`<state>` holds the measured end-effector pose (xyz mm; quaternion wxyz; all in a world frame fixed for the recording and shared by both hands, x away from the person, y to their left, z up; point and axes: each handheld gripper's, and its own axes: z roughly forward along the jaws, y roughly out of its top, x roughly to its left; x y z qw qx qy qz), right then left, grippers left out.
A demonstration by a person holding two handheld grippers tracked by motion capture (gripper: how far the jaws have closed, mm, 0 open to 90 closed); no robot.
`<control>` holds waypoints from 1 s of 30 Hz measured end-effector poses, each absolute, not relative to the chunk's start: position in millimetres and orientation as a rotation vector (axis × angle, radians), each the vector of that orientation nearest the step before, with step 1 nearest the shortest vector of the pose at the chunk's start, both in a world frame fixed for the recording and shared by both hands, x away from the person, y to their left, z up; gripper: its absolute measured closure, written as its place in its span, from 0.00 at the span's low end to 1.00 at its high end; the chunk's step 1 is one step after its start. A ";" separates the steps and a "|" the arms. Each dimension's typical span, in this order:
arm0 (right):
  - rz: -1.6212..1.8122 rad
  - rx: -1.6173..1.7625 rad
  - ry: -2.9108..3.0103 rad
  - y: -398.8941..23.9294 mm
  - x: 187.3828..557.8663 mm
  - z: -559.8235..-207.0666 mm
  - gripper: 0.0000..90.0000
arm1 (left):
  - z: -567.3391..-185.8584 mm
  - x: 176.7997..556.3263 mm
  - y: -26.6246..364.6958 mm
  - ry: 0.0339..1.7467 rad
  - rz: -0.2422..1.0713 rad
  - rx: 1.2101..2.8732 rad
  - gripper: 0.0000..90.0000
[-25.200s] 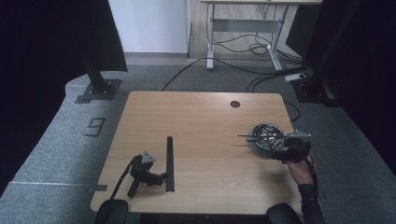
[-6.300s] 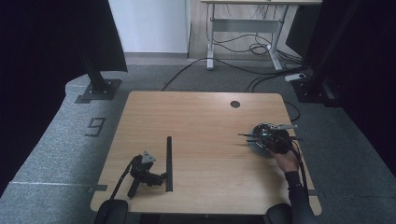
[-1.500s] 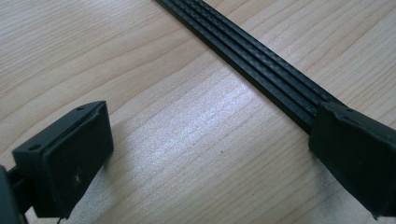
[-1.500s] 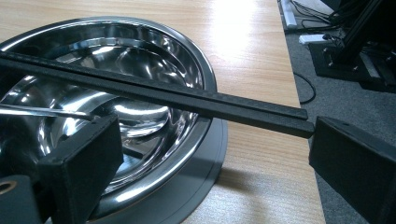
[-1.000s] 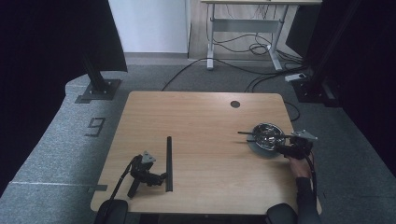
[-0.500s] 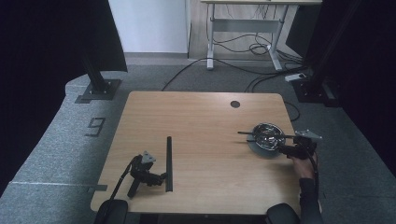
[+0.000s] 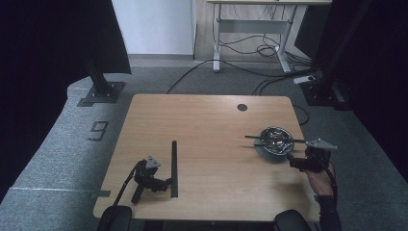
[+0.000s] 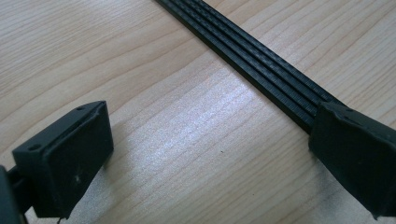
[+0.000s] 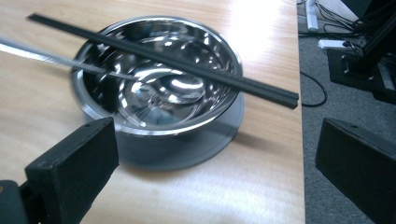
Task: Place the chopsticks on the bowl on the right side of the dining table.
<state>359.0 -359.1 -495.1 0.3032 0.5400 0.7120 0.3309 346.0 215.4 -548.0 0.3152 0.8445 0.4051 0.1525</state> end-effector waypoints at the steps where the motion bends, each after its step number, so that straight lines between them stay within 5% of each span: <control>1: 0.873 1.423 1.895 -358.0 355.5 -494.3 0.00 | -548.0 346.0 215.4 1.068 0.402 2.225 0.00; 16: 0.861 1.344 2.026 -337.3 320.5 -480.2 0.00 | -547.9 346.0 215.4 1.067 0.402 2.225 0.00; 30: 0.929 1.223 2.158 -282.0 328.5 -470.2 0.00 | -548.0 346.0 215.4 1.067 0.402 2.225 0.00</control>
